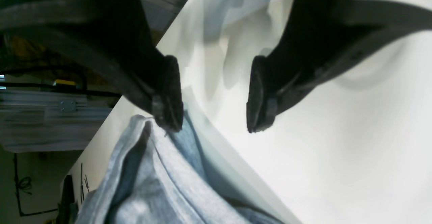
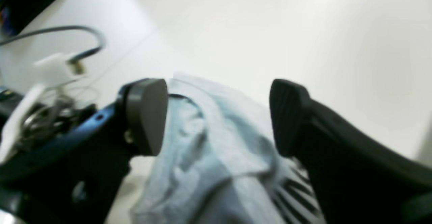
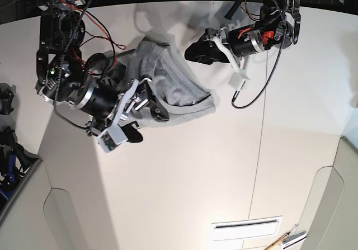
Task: Fold the T-shirt properly
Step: 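Grasp the folded bundle's end with the right gripper and fold it over, then press and flatten the folded bundle with the left gripper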
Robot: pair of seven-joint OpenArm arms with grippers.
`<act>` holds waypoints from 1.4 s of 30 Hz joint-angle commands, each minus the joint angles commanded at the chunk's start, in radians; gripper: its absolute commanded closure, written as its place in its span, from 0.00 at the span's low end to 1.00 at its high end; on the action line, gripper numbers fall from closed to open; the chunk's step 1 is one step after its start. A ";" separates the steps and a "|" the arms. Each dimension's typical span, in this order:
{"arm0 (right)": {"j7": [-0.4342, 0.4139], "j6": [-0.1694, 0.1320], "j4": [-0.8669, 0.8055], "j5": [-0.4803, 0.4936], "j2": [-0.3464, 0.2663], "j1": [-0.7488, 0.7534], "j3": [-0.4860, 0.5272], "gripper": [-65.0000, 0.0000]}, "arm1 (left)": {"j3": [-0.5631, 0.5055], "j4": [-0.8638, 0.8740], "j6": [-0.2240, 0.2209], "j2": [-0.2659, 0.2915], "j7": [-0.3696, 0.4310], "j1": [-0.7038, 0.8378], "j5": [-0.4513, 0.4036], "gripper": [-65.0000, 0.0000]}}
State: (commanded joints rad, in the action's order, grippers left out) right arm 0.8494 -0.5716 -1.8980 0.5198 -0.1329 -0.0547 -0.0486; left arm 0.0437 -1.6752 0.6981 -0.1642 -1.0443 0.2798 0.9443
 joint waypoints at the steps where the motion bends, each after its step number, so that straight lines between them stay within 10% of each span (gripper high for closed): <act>1: 0.000 0.000 0.000 0.000 -0.004 0.001 -0.029 0.30 | 0.005 0.000 0.000 -0.005 0.000 0.000 0.003 0.47; 9: 0.033 0.000 0.053 -0.006 -0.110 0.020 -0.133 0.87 | 0.087 -0.068 0.000 -0.001 -0.121 0.005 0.212 0.47; 15: 0.022 0.000 0.053 -0.016 -0.122 0.059 -0.227 0.86 | 0.087 -0.124 0.000 0.097 -0.126 0.028 0.211 0.47; 22: 0.011 0.018 0.086 -0.001 -0.140 0.086 -0.333 0.57 | 0.044 -0.124 0.000 0.248 -0.066 0.039 0.020 0.47; 37: -0.008 0.018 0.145 0.023 -0.166 0.085 -0.334 0.57 | -0.163 -0.124 -0.029 0.256 0.140 0.039 -0.327 0.48; 42: -0.011 0.018 0.145 0.023 -0.166 0.085 -0.334 0.57 | -0.163 -0.124 -0.029 0.256 0.149 0.039 -0.361 0.82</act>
State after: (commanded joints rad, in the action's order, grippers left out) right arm 0.8387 -0.5533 -1.7531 0.5426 -0.2993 0.0303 -0.3824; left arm -0.1196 -1.7988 0.6689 0.0914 -0.8951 0.3183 0.5835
